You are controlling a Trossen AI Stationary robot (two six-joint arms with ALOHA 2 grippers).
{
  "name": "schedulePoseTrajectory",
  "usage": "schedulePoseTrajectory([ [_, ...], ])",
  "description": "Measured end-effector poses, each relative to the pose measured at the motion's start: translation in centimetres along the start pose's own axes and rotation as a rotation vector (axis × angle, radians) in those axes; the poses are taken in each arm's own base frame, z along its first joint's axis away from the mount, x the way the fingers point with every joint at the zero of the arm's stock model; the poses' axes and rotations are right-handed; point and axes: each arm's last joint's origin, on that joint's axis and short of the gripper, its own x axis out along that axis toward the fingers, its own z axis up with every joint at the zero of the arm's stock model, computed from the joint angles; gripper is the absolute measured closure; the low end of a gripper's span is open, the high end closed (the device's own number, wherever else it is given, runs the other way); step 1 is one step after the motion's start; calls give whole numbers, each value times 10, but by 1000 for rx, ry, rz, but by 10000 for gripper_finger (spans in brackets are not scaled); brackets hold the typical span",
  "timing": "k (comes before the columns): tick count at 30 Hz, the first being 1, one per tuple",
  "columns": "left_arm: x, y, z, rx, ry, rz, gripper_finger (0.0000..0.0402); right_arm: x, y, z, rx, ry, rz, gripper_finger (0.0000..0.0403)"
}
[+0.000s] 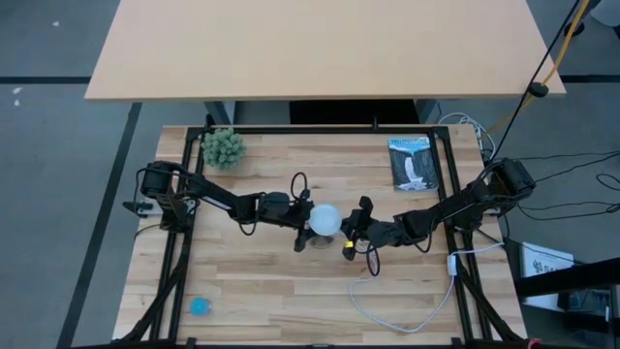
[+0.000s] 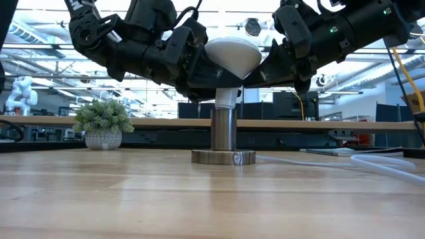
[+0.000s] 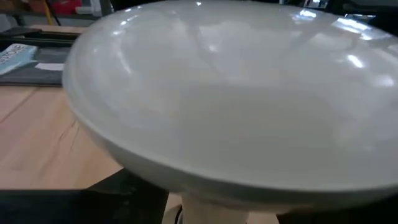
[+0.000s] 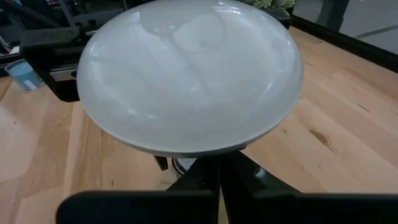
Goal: Screw lightbulb
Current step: Insert the white light bulb into the gold lamp
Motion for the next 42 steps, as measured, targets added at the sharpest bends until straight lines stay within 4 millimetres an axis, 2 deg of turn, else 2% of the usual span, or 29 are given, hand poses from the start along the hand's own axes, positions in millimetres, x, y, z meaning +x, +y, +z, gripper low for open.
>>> schedulePoseTrajectory([
  [20,0,-2,0,-1,-3,-8,170,0,1,0,1,10,24,403],
  [28,0,2,0,1,1,-69,171,0,1,-1,12,21,31,403],
  [37,-1,8,-1,-14,14,-89,227,0,2,-2,30,38,66,403],
  [42,-4,12,-4,-22,19,-81,223,0,2,-2,44,41,72,403],
])
